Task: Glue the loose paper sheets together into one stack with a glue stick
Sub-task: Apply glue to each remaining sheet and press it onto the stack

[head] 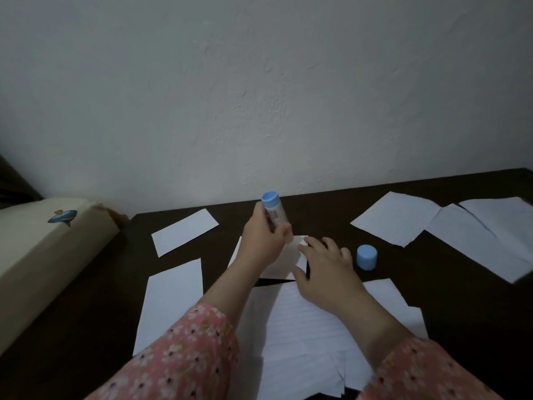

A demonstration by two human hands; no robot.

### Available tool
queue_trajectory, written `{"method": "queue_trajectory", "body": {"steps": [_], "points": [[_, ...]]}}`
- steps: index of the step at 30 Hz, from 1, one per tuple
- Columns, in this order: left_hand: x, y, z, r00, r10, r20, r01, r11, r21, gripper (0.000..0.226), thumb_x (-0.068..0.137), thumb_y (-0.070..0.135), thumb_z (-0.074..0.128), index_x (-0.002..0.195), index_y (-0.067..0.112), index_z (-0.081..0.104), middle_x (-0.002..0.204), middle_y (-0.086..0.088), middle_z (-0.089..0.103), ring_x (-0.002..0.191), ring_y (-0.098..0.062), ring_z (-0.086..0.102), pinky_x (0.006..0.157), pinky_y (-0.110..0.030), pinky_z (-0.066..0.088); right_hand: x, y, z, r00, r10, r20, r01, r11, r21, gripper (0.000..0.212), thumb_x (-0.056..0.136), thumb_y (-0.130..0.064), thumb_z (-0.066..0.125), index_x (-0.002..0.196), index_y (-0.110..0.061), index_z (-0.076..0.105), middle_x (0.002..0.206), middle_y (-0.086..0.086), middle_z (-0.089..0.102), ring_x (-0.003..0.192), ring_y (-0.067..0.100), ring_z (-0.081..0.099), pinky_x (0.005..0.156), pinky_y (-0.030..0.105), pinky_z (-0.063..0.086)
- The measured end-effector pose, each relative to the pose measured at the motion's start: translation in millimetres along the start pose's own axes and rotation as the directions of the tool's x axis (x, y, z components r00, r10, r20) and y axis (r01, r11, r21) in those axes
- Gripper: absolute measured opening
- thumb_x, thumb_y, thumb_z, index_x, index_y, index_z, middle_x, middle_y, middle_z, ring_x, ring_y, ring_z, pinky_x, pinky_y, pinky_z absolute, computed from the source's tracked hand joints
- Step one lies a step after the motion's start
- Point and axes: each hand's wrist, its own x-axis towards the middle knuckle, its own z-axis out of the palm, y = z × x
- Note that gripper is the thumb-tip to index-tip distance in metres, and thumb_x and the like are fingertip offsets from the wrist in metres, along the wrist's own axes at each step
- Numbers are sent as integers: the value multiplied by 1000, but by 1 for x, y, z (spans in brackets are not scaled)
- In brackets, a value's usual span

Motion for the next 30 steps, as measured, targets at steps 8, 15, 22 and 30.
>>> {"method": "queue_trajectory", "body": {"steps": [8, 15, 22, 30], "points": [[3, -1, 18, 995, 91, -43, -90, 996, 27, 26, 90, 14, 62, 107, 22, 44, 95, 13, 53, 72, 14, 52, 57, -7, 40, 0, 1, 1, 1000, -14, -21, 15, 999, 33, 52, 96, -40, 41, 145, -24, 33, 156, -7, 24, 145, 21, 11, 116, 43, 13], [9, -6, 19, 992, 127, 23, -128, 987, 100, 27, 89, 15, 63, 106, 25, 44, 98, 10, 55, 86, -1, 55, 67, -11, 39, -1, 0, 1, 1000, 0, -16, 0, 1000, 28, 53, 96, -41, 42, 145, -24, 32, 155, -6, 26, 145, 21, 12, 116, 43, 12], [16, -8, 15, 992, 120, 27, -123, 974, 189, 32, 86, 10, 64, 110, 20, 45, 106, 2, 54, 95, -9, 52, 78, -25, 40, 0, -1, 2, 1000, 16, -13, -15, 1000, 26, 53, 96, -42, 41, 145, -25, 33, 154, -6, 25, 145, 20, 12, 115, 43, 13], [21, -26, -18, 1000, 14, -13, -12, 988, 156, 38, 86, 11, 65, 116, 20, 43, 116, 1, 54, 107, -12, 49, 90, -31, 42, 1, 1, 3, 1000, 22, 13, -22, 1000, -6, 55, 97, -45, 37, 148, -27, 28, 158, -7, 18, 146, 21, 9, 116, 43, 11]]}}
